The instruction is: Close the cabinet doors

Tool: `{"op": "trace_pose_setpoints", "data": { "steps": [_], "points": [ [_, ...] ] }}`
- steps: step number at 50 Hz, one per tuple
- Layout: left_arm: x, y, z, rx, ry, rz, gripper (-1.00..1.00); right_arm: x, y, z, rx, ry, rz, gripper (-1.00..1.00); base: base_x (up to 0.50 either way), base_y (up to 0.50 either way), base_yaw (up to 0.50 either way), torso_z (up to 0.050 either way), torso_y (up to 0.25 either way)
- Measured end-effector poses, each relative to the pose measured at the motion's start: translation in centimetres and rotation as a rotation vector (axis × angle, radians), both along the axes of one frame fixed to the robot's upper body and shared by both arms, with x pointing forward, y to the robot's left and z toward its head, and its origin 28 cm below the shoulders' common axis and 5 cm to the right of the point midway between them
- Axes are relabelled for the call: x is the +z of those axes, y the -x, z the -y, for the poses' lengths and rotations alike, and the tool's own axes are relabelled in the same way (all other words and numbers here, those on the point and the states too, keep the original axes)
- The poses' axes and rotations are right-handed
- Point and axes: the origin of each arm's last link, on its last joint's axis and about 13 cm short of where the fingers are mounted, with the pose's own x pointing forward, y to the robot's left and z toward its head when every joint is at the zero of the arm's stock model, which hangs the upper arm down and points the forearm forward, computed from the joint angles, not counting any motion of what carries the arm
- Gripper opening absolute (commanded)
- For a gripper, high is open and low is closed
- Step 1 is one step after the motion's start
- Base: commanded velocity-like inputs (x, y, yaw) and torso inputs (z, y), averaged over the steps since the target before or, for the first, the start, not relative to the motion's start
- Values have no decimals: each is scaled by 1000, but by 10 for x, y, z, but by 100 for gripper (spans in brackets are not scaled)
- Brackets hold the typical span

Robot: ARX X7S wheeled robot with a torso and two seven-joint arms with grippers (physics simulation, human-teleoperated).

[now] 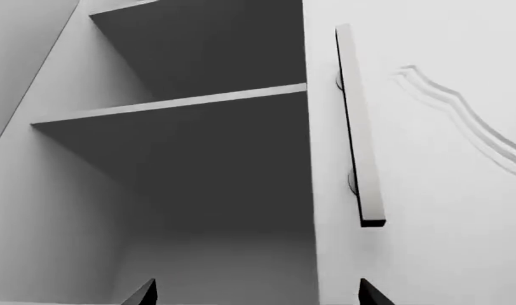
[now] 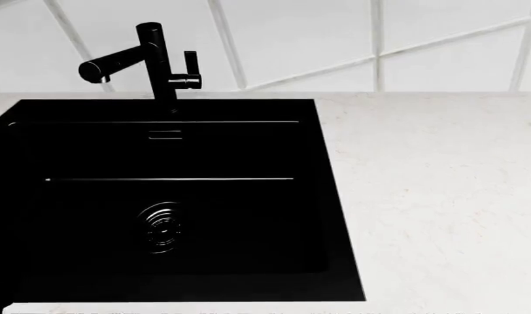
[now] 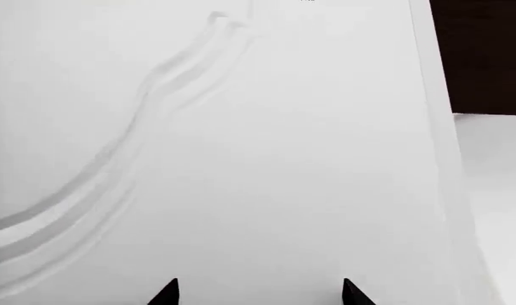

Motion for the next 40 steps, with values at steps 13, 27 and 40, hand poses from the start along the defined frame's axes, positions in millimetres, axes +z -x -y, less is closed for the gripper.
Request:
{"op": "trace_pose_setpoints", "data": {
  "steps": [13,27,40],
  "points": [
    [1,3,-1,2,-3,22,100,8,-4,-2,1,9,25,100,17,3,9,7,0],
    [0,3,-1,3,-4,26,100,15,-5,-2,7,13,36,100,14,3,8,6,0],
    [-2,1,0,1,-1,21,100,-23,31,-3,145,-31,-13,100,0,0,0,0,0]
  ]
}}
